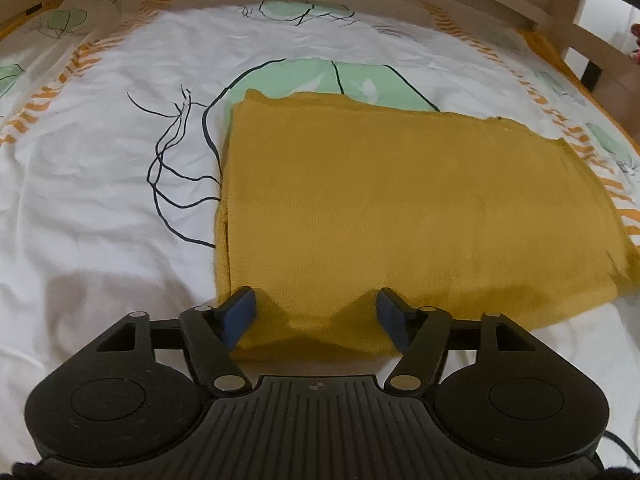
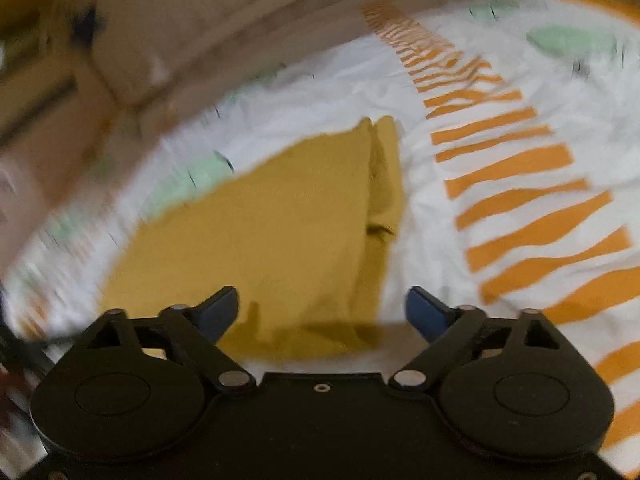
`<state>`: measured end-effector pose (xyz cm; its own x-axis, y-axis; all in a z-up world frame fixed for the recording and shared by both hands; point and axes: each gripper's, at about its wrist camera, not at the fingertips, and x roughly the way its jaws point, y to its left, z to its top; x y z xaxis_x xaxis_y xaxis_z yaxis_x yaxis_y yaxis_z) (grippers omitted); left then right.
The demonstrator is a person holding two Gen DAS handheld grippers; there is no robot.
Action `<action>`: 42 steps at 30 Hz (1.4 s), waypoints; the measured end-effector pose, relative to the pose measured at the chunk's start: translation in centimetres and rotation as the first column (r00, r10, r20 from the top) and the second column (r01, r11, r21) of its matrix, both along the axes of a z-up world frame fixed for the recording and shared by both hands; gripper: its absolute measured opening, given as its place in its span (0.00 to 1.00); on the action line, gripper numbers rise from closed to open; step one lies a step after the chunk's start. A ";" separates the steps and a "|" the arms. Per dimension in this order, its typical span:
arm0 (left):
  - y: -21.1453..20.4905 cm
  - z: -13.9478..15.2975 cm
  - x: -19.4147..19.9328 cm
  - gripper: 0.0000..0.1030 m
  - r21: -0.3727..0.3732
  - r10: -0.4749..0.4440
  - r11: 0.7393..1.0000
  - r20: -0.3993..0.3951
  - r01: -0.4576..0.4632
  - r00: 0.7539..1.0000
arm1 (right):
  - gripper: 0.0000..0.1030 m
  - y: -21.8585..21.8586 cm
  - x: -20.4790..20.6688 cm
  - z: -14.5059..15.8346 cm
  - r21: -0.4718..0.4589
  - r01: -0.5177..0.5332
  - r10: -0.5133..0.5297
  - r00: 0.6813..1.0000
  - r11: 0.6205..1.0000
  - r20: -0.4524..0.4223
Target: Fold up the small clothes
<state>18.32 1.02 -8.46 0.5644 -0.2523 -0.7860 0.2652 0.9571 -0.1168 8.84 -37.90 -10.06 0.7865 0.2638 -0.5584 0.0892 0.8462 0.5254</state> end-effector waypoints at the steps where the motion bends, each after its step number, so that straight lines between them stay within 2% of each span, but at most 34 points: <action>1: -0.2 0.0 0.0 0.67 0.006 0.003 1.000 -0.001 -0.003 1.000 | 0.93 -0.4 0.3 -0.2 0.042 0.016 -0.017 1.000 0.999 0.010; 5: -0.4 0.0 -0.1 0.69 0.017 0.008 1.000 -0.006 -0.008 1.000 | 0.94 -1.6 2.8 -1.5 0.106 0.011 -0.011 1.000 0.994 -0.001; 9: -0.4 0.0 0.0 0.70 0.018 0.008 1.000 -0.014 -0.008 1.000 | 1.00 -2.7 4.9 -2.9 0.247 -0.006 0.001 1.000 0.969 0.022; 14: -0.7 0.1 0.2 0.73 0.026 0.007 1.000 -0.024 -0.007 1.000 | 1.00 -3.0 7.3 -3.4 0.288 -0.029 0.016 0.999 0.957 0.048; 18: -1.0 0.5 0.3 0.72 0.037 0.001 0.999 -0.039 0.001 0.999 | 1.00 -2.9 7.8 -3.8 0.278 -0.050 0.024 0.995 0.959 0.094; 21: -1.3 1.6 1.0 0.71 0.025 0.014 1.000 -0.060 -0.013 0.998 | 1.00 -2.5 6.9 -4.1 0.231 -0.082 0.049 0.988 0.969 0.147; 25: -3.0 3.8 2.2 0.70 0.006 0.036 0.999 -0.024 -0.036 0.999 | 1.00 -2.3 6.3 -4.0 0.195 -0.093 0.057 0.982 0.976 0.180; 33: -9.2 5.2 6.0 0.70 0.128 0.028 0.991 0.012 -0.029 1.000 | 1.00 -2.4 6.0 -4.0 0.181 -0.096 0.056 0.975 0.979 0.217; 42: -13.1 5.3 8.0 0.70 0.176 0.005 0.984 0.014 -0.008 1.000 | 1.00 -2.6 5.7 -4.1 0.205 -0.098 0.045 0.968 0.974 0.248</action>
